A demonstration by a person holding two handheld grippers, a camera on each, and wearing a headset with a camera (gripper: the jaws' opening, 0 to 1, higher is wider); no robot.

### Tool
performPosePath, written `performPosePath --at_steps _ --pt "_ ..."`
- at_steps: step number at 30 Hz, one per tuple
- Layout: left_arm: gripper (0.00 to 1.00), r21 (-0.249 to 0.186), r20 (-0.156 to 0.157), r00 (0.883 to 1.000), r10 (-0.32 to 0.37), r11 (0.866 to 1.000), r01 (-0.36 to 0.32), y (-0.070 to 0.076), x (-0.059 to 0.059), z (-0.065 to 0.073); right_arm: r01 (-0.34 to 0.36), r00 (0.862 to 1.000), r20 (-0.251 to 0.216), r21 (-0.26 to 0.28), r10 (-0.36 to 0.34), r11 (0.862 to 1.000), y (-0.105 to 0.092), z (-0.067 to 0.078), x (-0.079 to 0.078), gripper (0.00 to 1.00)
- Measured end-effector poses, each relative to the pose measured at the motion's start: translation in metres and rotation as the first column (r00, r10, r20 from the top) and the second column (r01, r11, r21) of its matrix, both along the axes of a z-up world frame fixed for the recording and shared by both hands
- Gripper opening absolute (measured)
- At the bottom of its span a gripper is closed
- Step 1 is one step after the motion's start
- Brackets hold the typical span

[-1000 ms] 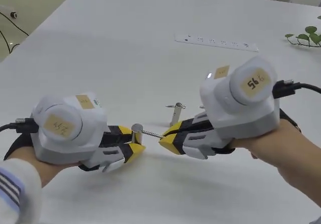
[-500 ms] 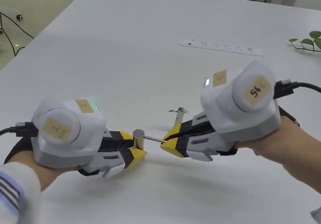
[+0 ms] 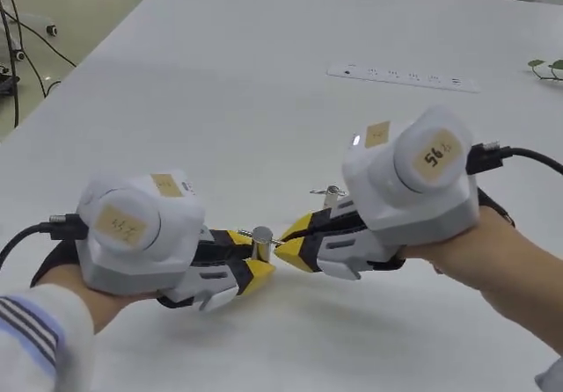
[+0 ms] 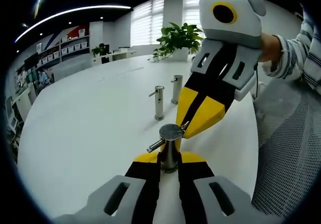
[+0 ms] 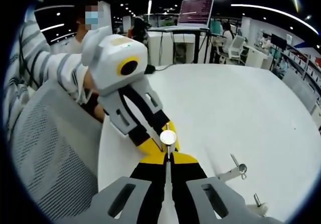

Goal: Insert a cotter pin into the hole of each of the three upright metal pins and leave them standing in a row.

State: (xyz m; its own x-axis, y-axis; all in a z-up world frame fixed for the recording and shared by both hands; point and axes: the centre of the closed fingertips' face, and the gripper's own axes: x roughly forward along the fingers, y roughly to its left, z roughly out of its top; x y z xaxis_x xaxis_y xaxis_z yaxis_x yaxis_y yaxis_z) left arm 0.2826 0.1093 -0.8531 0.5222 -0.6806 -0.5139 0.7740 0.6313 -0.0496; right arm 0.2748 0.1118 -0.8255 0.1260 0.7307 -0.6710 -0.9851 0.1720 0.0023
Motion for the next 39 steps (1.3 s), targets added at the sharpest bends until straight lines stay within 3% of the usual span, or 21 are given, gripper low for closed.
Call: performPosePath --at_steps 9,16,25,39 --pt "0.11 0.000 -0.003 1.000 0.008 1.000 -0.008 0.001 0.001 -0.001 -0.005 1.000 -0.002 0.006 0.005 1.000 0.002 0.001 -0.002 0.05" --pt "0.11 0.002 -0.006 1.000 0.012 1.000 -0.012 0.001 0.001 -0.002 -0.021 1.000 -0.001 -0.003 0.021 1.000 -0.003 -0.001 -0.007 0.12" --pt "0.11 0.002 -0.011 1.000 0.011 1.000 -0.011 0.001 0.001 -0.002 -0.011 1.000 0.011 -0.026 0.012 1.000 -0.019 0.005 -0.005 0.10" --pt "0.11 0.005 -0.012 1.000 0.009 1.000 -0.009 0.001 0.003 -0.001 -0.013 1.000 0.003 -0.016 0.013 1.000 -0.009 0.008 -0.005 0.03"
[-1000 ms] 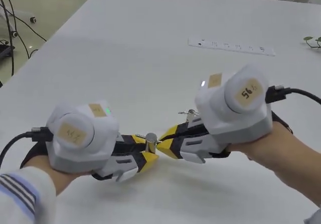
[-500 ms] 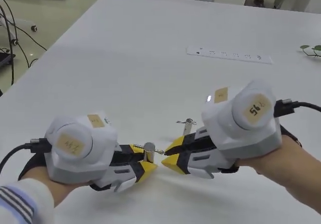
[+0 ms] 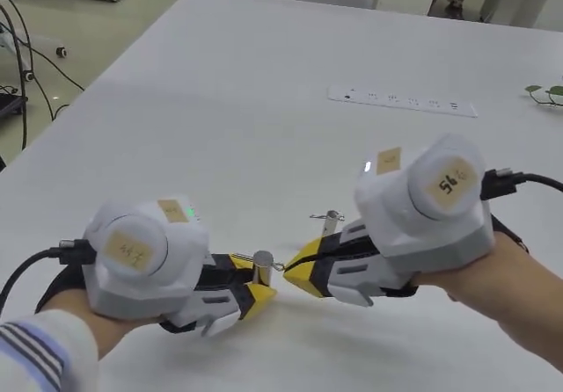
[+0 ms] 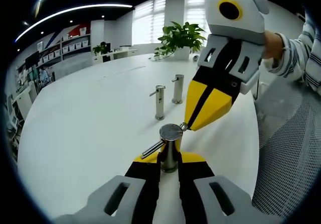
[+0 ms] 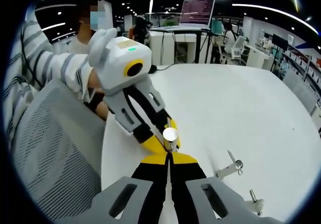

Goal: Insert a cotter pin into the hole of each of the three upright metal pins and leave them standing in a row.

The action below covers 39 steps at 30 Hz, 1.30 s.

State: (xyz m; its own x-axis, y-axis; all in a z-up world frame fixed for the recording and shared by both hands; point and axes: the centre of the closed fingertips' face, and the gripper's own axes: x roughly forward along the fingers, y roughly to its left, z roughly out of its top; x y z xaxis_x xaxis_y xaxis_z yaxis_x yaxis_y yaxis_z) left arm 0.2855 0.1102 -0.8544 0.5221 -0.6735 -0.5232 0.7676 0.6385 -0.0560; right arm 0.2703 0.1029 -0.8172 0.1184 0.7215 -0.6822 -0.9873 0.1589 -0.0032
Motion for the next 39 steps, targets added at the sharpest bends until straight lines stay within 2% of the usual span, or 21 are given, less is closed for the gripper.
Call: performPosePath --at_steps 12,15,17,19,21,25,28,33,35,36,37,39 --pt "0.11 -0.005 -0.005 1.000 0.005 1.000 -0.005 0.000 0.000 0.000 -0.008 1.000 0.006 -0.020 0.008 1.000 0.004 -0.003 0.001 0.03" --pt "0.11 -0.010 -0.009 1.000 0.009 1.000 -0.009 -0.001 0.000 0.000 -0.017 0.999 0.032 -0.025 0.018 1.000 0.003 -0.003 0.003 0.04" --pt "0.12 -0.009 -0.007 1.000 0.007 1.000 -0.007 -0.001 0.000 0.000 -0.018 1.000 0.020 -0.022 0.019 1.000 0.002 -0.003 0.001 0.05" --pt "0.12 -0.011 -0.009 1.000 0.008 1.000 -0.008 -0.001 -0.001 0.000 -0.023 0.999 0.029 -0.023 0.023 0.999 0.001 -0.002 0.001 0.06" --pt "0.12 -0.008 -0.005 1.000 0.005 1.000 -0.005 -0.001 0.000 0.000 -0.022 0.999 0.036 -0.027 0.023 0.999 -0.001 -0.001 0.002 0.09" --pt "0.12 -0.003 0.002 1.000 -0.001 1.000 0.001 -0.002 0.000 0.000 -0.016 0.999 0.043 -0.020 0.017 1.000 -0.006 0.000 0.002 0.09" --pt "0.12 0.016 0.025 1.000 -0.017 1.000 0.016 -0.002 0.000 0.000 -0.005 0.999 0.038 -0.015 0.005 1.000 -0.008 -0.001 0.002 0.10" --pt "0.12 0.004 0.019 1.000 -0.020 1.000 0.020 -0.002 0.000 0.000 0.016 0.999 0.031 0.006 -0.016 1.000 -0.007 0.000 0.004 0.12" --pt "0.12 -0.010 -0.005 1.000 -0.011 1.000 0.011 -0.001 0.000 0.000 0.016 1.000 0.025 0.018 -0.017 1.000 -0.005 0.001 0.004 0.14" --pt "0.12 -0.010 -0.003 1.000 -0.011 1.000 0.011 0.000 0.000 0.001 0.014 1.000 0.026 0.018 -0.015 1.000 -0.004 0.002 0.004 0.14" --pt "0.12 -0.004 0.012 1.000 -0.021 1.000 0.021 0.000 -0.001 0.001 0.008 0.999 0.035 0.009 -0.009 1.000 -0.004 0.001 0.004 0.14" --pt "0.12 -0.002 0.010 1.000 -0.022 1.000 0.022 0.001 -0.002 0.001 0.001 0.999 0.037 0.002 -0.001 1.000 -0.003 0.000 0.004 0.15"
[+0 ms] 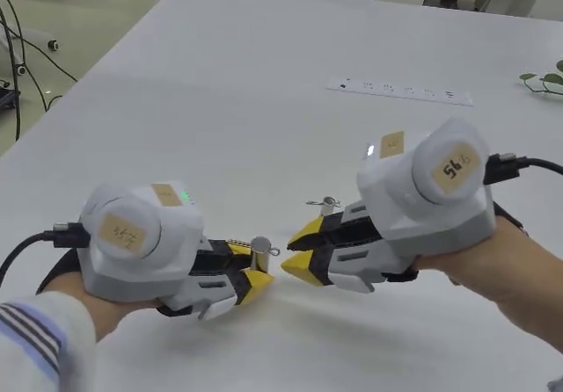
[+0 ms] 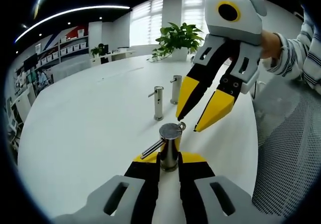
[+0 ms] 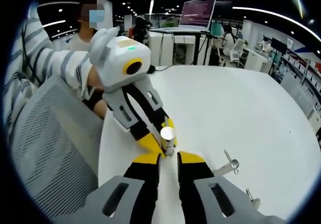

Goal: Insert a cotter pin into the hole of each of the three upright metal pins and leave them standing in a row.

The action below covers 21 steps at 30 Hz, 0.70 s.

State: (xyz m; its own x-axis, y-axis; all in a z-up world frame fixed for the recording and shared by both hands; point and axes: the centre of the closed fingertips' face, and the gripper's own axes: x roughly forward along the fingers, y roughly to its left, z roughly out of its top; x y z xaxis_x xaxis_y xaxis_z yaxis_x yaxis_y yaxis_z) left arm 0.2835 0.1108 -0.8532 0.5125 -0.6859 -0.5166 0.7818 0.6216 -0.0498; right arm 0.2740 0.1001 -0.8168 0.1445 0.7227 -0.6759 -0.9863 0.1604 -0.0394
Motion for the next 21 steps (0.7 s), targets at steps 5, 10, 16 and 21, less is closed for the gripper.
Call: performPosePath --at_steps 5,10,16,21 --pt "0.21 -0.017 -0.022 1.000 0.003 1.000 -0.003 0.004 -0.009 0.000 -0.008 1.000 0.020 -0.008 0.008 1.000 0.003 0.000 0.001 0.16" --pt "0.32 -0.098 -0.022 0.999 0.047 0.994 -0.049 0.010 -0.010 0.009 -0.022 1.000 0.015 -0.011 0.023 1.000 0.006 0.000 -0.002 0.19" --pt "0.49 -0.158 -0.015 0.998 0.056 0.986 -0.057 0.016 -0.015 0.022 -0.030 0.999 0.016 -0.010 0.030 1.000 0.012 0.001 -0.002 0.24" --pt "0.65 -0.186 -0.019 0.999 0.050 0.981 -0.053 0.019 -0.019 0.027 -0.036 0.999 0.011 -0.006 0.036 0.999 0.017 0.003 -0.003 0.27"
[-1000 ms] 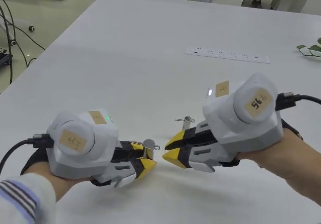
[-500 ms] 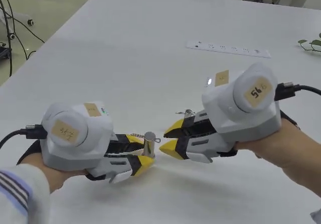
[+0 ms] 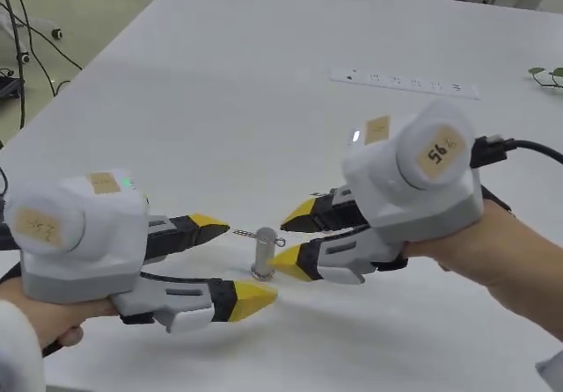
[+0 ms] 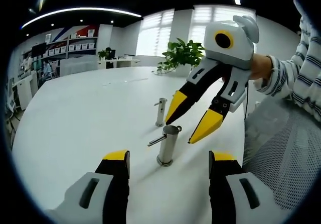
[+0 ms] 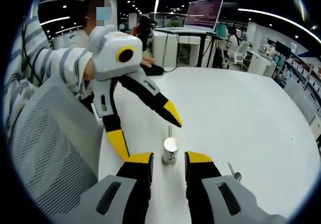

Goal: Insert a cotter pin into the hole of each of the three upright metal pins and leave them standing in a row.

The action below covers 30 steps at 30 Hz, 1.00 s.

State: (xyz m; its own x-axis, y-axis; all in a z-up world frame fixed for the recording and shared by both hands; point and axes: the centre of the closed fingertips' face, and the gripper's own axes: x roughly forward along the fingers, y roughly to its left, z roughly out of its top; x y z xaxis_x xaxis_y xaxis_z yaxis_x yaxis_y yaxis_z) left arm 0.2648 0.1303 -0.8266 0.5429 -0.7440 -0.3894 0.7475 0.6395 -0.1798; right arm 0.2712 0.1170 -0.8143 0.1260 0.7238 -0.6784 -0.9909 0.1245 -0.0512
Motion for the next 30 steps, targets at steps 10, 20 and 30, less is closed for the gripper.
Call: performPosePath --at_steps 10,20,30 --pt "0.92 0.007 0.000 1.000 -0.019 1.000 0.019 0.002 -0.007 0.005 0.001 1.000 -0.015 0.003 -0.001 1.000 0.005 0.001 0.000 0.30" --pt "0.99 0.015 -0.017 1.000 -0.014 1.000 0.015 0.003 -0.015 0.002 0.008 1.000 -0.023 -0.004 -0.008 1.000 0.007 -0.003 0.003 0.30" --pt "0.99 0.033 -0.056 0.998 0.013 0.999 -0.011 0.008 -0.019 -0.007 0.004 0.999 -0.032 0.006 -0.004 1.000 0.015 -0.010 0.004 0.28"
